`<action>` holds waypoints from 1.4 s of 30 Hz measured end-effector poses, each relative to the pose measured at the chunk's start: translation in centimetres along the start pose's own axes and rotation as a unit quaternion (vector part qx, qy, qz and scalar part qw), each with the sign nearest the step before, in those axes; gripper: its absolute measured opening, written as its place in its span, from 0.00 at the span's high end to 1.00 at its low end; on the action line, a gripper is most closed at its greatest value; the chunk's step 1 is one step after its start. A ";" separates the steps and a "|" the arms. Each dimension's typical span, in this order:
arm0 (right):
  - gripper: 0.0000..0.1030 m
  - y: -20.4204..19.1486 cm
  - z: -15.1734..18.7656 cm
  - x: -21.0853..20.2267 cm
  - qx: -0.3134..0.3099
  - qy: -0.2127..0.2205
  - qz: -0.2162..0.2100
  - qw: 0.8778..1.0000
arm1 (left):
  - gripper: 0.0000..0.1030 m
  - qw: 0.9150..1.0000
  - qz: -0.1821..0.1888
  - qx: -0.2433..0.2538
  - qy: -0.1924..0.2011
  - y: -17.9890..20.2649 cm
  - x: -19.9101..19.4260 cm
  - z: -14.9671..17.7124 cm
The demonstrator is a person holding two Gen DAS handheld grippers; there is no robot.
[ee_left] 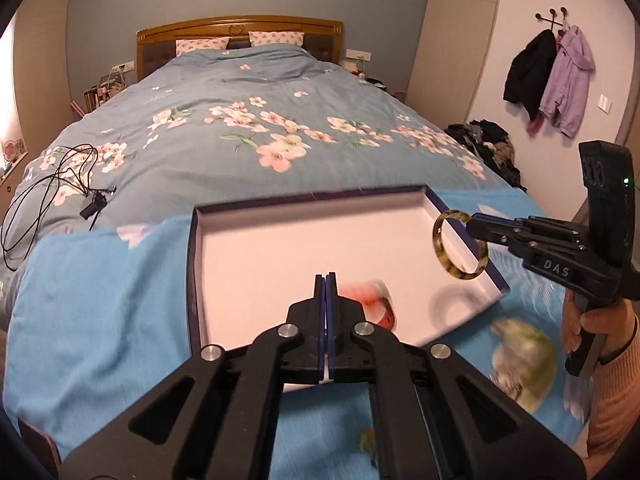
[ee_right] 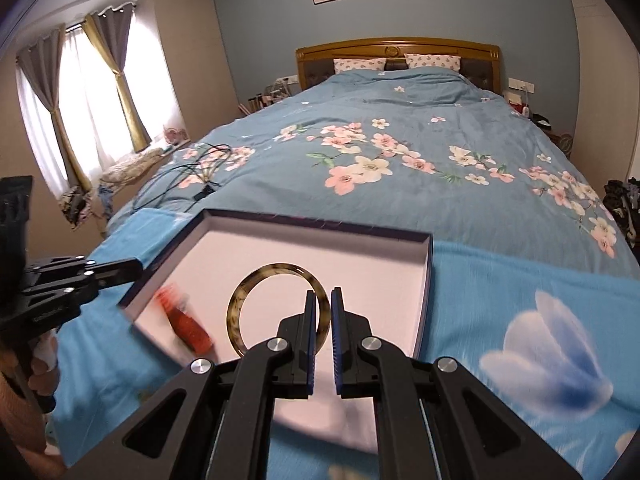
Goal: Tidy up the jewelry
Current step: 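Carry watch and bangle into the tray and open both tools to release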
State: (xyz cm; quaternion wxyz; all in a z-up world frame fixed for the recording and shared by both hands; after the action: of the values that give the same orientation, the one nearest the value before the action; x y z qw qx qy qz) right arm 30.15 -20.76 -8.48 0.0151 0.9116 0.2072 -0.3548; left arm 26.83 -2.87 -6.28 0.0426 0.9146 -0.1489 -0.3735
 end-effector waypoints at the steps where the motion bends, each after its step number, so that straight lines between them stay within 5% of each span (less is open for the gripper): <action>1: 0.95 0.2 -0.3 0.6 0.004 -0.003 0.001 1.000 | 0.99 1.000 -0.001 -0.003 -0.003 -0.2 0.6 -0.5; 8: 0.95 0.3 -0.4 2.6 0.005 -0.020 -0.004 1.000 | 0.98 0.999 -0.005 0.005 -0.040 -2.0 4.1 -0.6; 14: 0.95 0.0 0.1 3.3 0.003 -0.031 -0.007 0.999 | 0.83 0.997 -0.007 0.038 -0.062 -0.7 5.7 1.5; 24: 0.95 0.5 0.0 5.2 0.009 -0.052 -0.010 0.999 | 0.86 0.992 -0.049 0.032 -0.109 -1.6 10.6 0.9; 26: 0.95 0.7 -0.2 5.8 0.008 -0.057 -0.004 0.998 | 0.94 0.992 -0.049 0.015 -0.115 -1.9 11.5 0.5; 42: 0.95 2.0 -2.1 10.0 0.019 -0.100 0.030 0.994 | 0.94 0.984 -0.066 -0.128 -0.106 -4.8 15.5 -3.8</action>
State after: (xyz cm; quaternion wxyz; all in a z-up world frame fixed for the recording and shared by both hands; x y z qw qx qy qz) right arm 38.90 -18.57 -13.68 0.0296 0.8774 0.1702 -0.4476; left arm 41.14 -3.18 -14.85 0.1191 0.8648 -0.0430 -0.4859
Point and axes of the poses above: each gripper's, at about its wrist camera, not at the fingertips, and x roughly the way its jaws point, y to its right, z to its underside, the point moved 8 cm from there along x, roughly the way its jaws point, and after that the axes turned 4 degrees about -x, right-handed, at the moved point
